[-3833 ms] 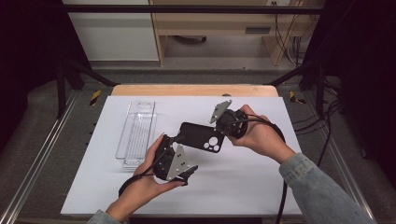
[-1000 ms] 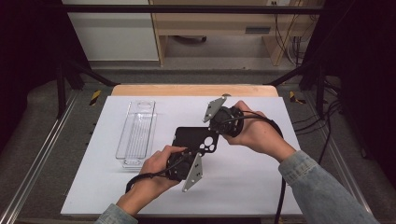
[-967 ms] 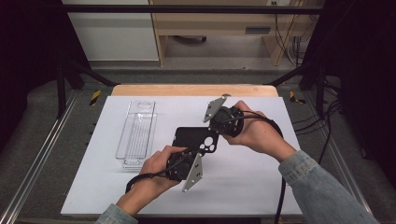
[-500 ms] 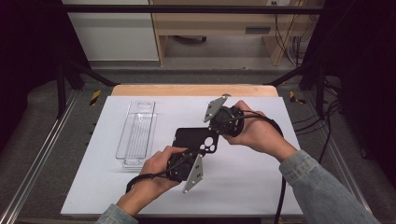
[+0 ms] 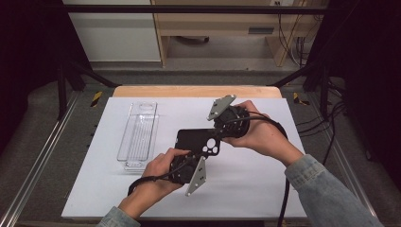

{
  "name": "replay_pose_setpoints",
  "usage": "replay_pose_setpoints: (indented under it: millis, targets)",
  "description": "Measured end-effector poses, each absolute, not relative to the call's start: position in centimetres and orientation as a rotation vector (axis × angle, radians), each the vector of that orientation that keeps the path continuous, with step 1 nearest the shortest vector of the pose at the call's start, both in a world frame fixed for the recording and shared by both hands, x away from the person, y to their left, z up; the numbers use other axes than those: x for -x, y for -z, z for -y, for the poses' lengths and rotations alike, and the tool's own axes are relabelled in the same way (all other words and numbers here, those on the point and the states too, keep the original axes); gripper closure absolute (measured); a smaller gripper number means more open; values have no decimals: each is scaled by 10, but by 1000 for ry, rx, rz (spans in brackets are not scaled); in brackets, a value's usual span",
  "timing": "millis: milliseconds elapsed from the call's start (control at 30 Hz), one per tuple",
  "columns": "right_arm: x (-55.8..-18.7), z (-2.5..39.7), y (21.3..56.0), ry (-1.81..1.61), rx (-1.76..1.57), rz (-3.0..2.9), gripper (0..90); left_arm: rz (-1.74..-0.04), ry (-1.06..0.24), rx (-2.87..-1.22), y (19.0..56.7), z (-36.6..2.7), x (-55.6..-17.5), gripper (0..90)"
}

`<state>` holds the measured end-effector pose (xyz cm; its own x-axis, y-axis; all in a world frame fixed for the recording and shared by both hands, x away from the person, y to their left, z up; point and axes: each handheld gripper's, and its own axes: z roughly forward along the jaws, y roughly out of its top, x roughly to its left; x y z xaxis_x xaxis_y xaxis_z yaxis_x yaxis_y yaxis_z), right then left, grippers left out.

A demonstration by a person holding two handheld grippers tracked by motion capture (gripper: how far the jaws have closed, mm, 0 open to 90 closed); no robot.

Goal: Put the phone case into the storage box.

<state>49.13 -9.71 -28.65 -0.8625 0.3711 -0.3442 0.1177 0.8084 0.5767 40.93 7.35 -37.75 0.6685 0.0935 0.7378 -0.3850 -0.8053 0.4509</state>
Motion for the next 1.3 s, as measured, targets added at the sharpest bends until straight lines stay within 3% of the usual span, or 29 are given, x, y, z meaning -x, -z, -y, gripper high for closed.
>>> replay_pose_setpoints:
  millis: [167,233,467,833,1300]
  targets:
    - [-489,103,281,-832,-428,-2484,415,210,-1038,-2273,380,-73,-410,862]
    - [-487,109,277,-876,-474,-2412,319,206,-1039,-2273,381,-73,-409,862]
    - [-489,128,268,-979,-612,-2302,221,214,-1056,-2287,378,-76,-410,863]
    - [-493,164,272,-1115,-799,-2151,147,185,-1056,-2272,376,-82,-410,862]
    - [-481,190,319,-1183,-924,-2072,106,98,-1022,-2197,370,-92,-412,862]
